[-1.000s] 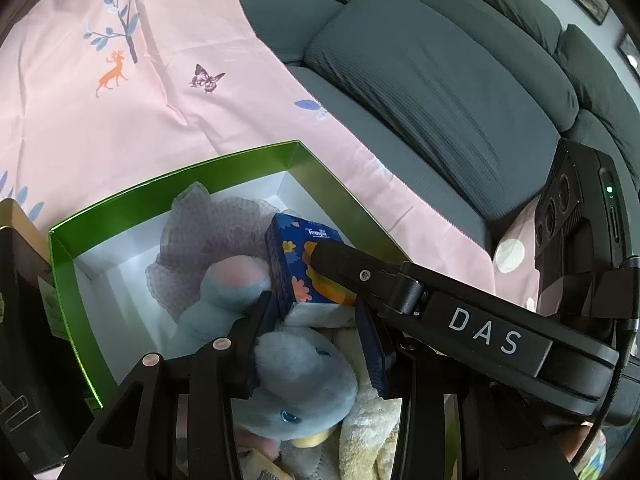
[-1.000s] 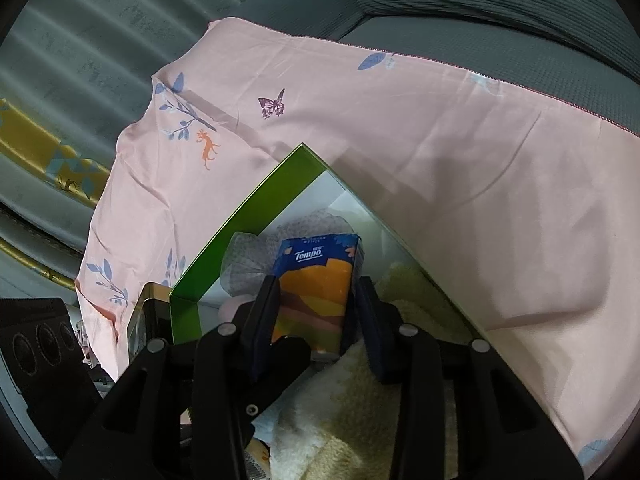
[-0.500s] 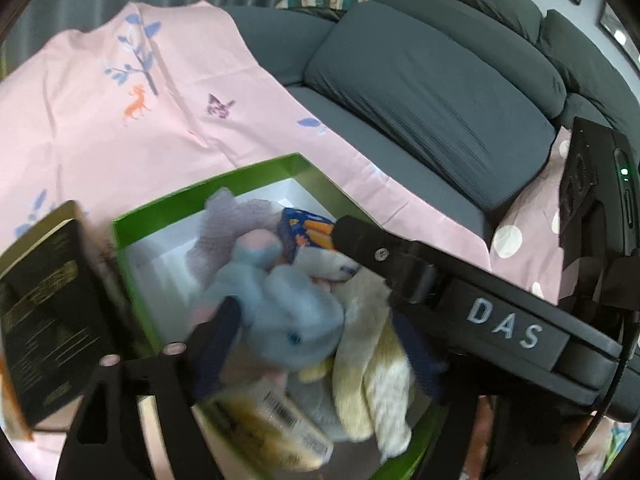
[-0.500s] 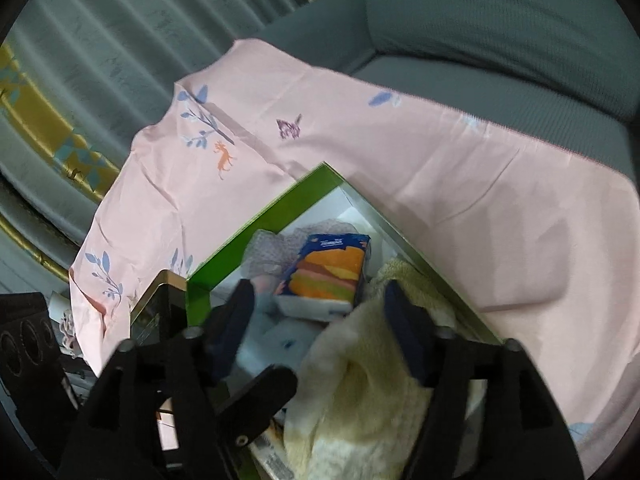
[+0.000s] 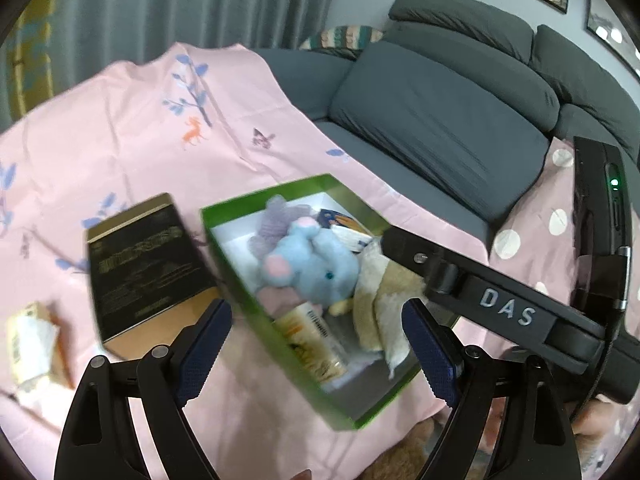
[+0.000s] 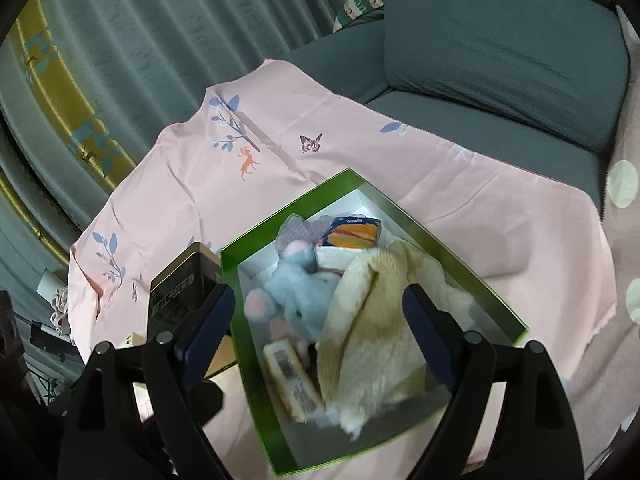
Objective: Organize soft objects
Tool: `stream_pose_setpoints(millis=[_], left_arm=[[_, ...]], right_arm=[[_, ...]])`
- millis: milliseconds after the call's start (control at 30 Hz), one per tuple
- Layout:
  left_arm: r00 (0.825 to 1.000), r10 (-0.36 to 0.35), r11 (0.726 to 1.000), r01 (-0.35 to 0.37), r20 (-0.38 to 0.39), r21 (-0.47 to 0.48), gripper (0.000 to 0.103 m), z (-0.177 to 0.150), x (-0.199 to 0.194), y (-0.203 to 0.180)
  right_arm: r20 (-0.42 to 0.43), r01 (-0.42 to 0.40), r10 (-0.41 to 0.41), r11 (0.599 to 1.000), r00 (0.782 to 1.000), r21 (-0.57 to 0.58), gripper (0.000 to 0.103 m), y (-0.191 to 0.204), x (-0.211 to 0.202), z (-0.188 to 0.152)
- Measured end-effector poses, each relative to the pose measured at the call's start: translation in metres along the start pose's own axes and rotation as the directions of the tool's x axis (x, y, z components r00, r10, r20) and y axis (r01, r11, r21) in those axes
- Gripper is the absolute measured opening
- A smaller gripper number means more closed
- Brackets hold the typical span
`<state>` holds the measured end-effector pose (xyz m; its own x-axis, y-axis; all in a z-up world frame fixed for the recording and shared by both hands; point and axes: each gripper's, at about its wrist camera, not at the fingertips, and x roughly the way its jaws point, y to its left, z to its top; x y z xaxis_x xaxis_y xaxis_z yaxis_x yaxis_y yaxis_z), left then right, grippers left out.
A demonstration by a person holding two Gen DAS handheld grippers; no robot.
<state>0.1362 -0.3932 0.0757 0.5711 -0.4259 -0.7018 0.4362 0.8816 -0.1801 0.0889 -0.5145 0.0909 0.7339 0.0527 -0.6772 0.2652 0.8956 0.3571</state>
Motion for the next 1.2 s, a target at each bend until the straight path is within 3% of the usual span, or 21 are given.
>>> stream_pose_setpoints(millis=[200, 600, 1200], left_arm=[[1.0, 0.025, 0.999, -0.025, 0.013, -0.033, 0.087, -0.019, -0.021, 0.008], [0.999, 0.038, 0.998, -0.036, 0.036, -0.058, 0.087, -0.037, -0.052, 0.014], [0.999, 0.015, 0.998, -0.013, 0.034, -0.065, 0.087, -0.046, -0.067, 0.014]], right_arm=[[0.053, 0.02, -0.02, 1.0, 0.998, -0.005, 0.097, 0.007, -0.034, -0.021], [0.118, 0.078, -0.071, 0.996, 0.99, -0.052, 0.099, 0.029, -0.076, -0.05], [0.141, 0.114, -0.102, 0.991, 0.985, -0.076, 0.102, 0.043, -0.092, -0.062]])
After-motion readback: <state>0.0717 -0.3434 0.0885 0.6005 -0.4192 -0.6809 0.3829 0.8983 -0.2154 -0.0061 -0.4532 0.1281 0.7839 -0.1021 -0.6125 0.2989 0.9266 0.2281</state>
